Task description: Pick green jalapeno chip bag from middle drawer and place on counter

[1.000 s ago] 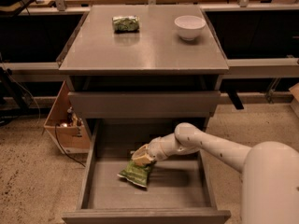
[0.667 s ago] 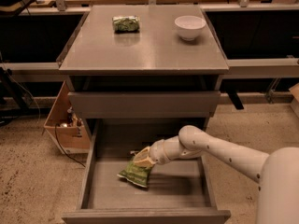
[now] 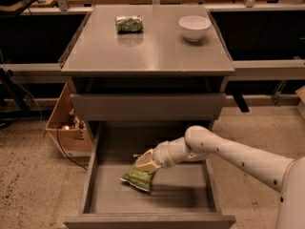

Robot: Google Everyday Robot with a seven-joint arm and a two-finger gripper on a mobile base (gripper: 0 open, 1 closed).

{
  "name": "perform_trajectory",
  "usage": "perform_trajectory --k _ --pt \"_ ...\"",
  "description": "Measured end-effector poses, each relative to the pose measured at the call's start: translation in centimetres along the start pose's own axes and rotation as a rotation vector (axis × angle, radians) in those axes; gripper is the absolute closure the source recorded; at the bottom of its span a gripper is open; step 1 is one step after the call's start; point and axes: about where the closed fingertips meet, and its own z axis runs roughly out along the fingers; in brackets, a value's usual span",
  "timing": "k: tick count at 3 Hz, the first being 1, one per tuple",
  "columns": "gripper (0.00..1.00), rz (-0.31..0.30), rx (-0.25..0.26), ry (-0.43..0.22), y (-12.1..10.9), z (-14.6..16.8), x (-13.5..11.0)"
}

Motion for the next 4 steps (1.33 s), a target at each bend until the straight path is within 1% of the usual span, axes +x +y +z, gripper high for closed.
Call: perform_trajectory --k 2,3,4 --pt "0.39 0.0 0.0 0.0 0.0 0.0 0.0" --pt "0.08 -0.021 0.015 -0.007 -2.1 1.4 1.1" --pt "0.0 -0.02 0.031 -0.014 -4.1 2.5 2.7"
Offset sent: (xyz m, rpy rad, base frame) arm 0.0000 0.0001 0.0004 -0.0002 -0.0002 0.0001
